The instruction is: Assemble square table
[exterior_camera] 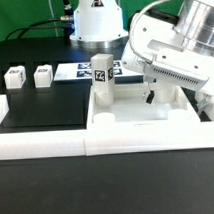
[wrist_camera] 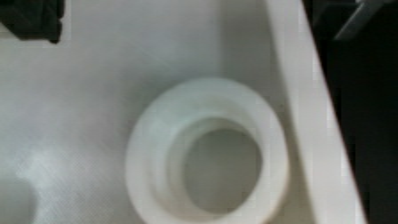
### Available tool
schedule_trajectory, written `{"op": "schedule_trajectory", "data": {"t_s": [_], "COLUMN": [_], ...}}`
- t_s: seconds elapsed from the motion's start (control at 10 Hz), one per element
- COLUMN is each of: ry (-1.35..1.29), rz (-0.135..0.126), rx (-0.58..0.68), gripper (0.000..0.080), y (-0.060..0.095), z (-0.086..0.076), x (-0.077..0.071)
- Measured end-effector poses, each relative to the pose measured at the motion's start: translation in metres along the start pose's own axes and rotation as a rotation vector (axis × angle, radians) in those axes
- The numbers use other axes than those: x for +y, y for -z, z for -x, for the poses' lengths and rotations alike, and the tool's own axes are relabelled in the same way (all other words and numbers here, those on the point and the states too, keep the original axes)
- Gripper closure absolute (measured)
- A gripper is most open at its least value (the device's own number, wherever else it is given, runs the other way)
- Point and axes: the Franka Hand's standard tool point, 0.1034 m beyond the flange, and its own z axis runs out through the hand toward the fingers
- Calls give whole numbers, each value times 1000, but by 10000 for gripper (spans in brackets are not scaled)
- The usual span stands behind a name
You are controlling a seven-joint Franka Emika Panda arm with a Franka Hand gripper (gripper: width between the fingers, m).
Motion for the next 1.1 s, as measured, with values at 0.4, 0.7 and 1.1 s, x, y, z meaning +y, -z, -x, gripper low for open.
{"op": "schedule_trajectory", "data": {"t_s": [0.4, 0.7, 1.1], "ry": [-62, -196, -393], "rz": [-55, -116, -115], "rx": [-16, -32, 5], "gripper": [150, 150, 150], "y": [51, 95, 62], "z": [6, 10, -24], "x": [-23, -92, -198]}}
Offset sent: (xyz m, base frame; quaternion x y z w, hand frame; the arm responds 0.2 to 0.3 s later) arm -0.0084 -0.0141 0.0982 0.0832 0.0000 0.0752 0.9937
